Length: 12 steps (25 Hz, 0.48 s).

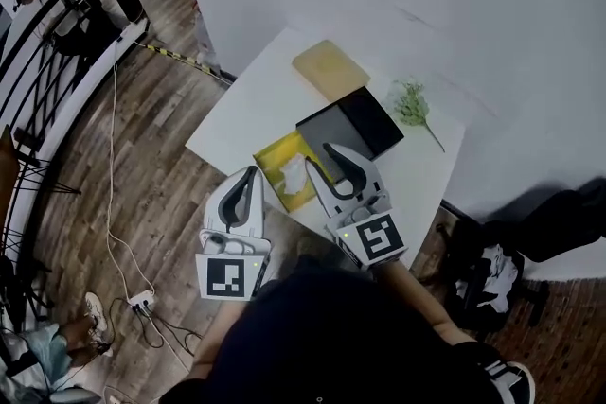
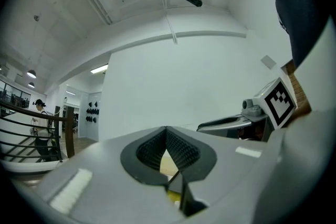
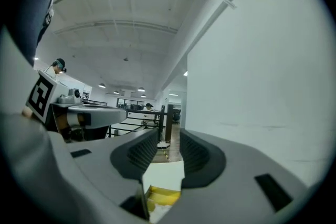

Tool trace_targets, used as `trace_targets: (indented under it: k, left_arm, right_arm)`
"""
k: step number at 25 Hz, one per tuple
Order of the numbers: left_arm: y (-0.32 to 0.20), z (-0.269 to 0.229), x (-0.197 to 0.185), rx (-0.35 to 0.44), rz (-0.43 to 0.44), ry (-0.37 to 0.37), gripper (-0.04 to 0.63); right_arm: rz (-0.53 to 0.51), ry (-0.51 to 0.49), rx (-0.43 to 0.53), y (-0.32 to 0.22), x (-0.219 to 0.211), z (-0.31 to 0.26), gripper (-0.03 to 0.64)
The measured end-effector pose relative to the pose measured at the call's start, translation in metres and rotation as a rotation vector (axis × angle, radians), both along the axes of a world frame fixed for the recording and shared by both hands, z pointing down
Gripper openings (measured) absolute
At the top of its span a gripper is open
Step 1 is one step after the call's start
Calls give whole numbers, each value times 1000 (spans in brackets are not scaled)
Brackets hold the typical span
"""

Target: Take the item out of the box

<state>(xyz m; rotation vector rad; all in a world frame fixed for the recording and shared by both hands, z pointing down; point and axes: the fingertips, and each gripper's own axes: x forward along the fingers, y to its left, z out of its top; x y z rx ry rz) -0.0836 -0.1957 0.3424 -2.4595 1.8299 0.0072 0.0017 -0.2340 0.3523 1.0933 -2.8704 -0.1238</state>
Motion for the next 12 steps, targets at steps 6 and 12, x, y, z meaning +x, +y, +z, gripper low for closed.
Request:
trace_targets:
  k: [6, 12]
  left_arm:
    - [-36, 1, 2, -6, -39, -14, 9]
    - [-50, -5, 7, 28, -33, -37, 9]
  right_arm:
    - [-59, -15, 1, -38, -4, 3, 104]
    - [-59, -23, -26, -51, 0, 14, 104]
